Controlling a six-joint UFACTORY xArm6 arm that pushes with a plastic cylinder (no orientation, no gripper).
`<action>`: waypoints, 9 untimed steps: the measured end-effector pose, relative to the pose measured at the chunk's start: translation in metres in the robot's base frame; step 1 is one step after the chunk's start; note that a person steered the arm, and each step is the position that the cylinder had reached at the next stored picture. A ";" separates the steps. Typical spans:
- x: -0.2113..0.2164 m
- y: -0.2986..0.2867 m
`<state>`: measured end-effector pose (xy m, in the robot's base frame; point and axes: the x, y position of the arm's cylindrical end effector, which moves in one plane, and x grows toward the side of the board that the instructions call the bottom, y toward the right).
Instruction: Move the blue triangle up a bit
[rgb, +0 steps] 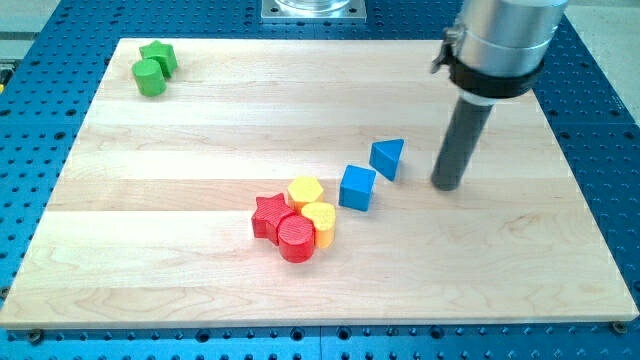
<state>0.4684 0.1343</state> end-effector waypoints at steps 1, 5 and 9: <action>-0.011 -0.100; -0.016 -0.066; -0.086 -0.035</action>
<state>0.3820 0.0989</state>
